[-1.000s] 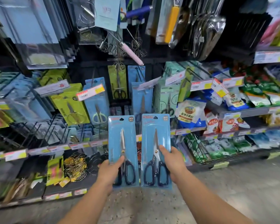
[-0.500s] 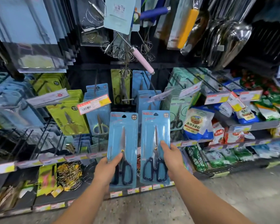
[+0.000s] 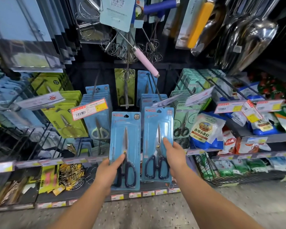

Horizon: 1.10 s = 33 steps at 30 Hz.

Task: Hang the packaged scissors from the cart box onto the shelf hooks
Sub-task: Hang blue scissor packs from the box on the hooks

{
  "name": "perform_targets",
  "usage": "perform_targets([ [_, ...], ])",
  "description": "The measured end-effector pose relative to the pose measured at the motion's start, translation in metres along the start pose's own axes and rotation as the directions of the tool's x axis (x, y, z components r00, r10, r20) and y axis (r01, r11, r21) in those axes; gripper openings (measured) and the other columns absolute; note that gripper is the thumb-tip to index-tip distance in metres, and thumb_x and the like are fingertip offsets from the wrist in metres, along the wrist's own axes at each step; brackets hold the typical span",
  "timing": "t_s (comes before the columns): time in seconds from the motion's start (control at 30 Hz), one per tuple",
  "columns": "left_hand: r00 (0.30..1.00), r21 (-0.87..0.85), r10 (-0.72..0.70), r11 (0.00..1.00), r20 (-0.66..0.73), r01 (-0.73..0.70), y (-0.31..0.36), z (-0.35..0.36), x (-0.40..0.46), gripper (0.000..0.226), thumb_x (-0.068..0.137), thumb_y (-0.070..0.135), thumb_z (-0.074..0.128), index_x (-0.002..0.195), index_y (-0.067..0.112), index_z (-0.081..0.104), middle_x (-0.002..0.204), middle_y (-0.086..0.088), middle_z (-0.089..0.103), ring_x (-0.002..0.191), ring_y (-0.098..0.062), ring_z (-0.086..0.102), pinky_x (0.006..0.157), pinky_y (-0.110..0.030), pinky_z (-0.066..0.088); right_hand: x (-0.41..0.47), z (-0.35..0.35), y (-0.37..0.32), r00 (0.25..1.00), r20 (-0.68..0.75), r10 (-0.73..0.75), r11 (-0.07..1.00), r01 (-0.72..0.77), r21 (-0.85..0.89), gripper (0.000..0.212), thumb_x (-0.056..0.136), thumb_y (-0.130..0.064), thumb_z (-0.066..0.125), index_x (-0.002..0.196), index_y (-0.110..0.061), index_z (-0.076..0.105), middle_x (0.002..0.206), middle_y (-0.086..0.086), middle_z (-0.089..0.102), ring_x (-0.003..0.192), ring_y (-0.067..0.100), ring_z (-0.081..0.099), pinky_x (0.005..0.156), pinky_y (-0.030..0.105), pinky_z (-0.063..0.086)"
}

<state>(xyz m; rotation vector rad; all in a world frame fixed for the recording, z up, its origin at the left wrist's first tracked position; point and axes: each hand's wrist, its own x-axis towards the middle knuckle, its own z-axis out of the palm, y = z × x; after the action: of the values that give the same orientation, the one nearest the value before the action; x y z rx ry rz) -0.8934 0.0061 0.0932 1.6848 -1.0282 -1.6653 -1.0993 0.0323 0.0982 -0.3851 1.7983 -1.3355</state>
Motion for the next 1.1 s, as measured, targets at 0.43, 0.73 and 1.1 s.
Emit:
perform_targets([
  [0.43,0.997,-0.090,-0.044,0.995,-0.065,0.038,-0.009,0.024,0.001,0.033,0.085,0.043,0.071,0.109,0.021,0.064,0.103,0.005,0.070,0.103,-0.021,0.060,0.105,-0.048,0.039,0.040,-0.001,-0.021,0.990,0.140,0.026,0.996,-0.014,-0.090,0.074,0.099,-0.046,0.049,0.155,-0.009,0.018,0.160,0.006,0.025,0.146,0.029,0.028,0.117,0.045,0.026],
  [0.73,0.990,-0.106,-0.063,0.993,-0.123,0.050,-0.021,0.032,0.002,0.033,0.083,0.047,0.072,0.104,0.021,0.068,0.105,0.001,0.072,0.106,-0.025,0.062,0.103,-0.049,0.042,0.062,0.001,-0.023,0.985,0.161,0.066,0.979,-0.033,-0.200,0.069,0.101,-0.045,0.043,0.156,-0.011,0.016,0.160,0.007,0.025,0.146,0.031,0.027,0.118,0.045,0.026],
  [1.1,0.998,-0.142,-0.042,0.989,-0.054,0.034,-0.024,0.047,0.004,0.052,0.081,0.046,0.073,0.120,0.012,0.062,0.120,-0.003,0.067,0.119,-0.025,0.056,0.106,-0.045,0.037,0.048,-0.024,0.000,0.909,0.336,0.245,0.961,-0.181,-0.211,0.045,0.095,-0.039,0.060,0.131,-0.013,0.053,0.125,0.009,0.064,0.113,0.027,0.063,0.094,0.037,0.050],
])
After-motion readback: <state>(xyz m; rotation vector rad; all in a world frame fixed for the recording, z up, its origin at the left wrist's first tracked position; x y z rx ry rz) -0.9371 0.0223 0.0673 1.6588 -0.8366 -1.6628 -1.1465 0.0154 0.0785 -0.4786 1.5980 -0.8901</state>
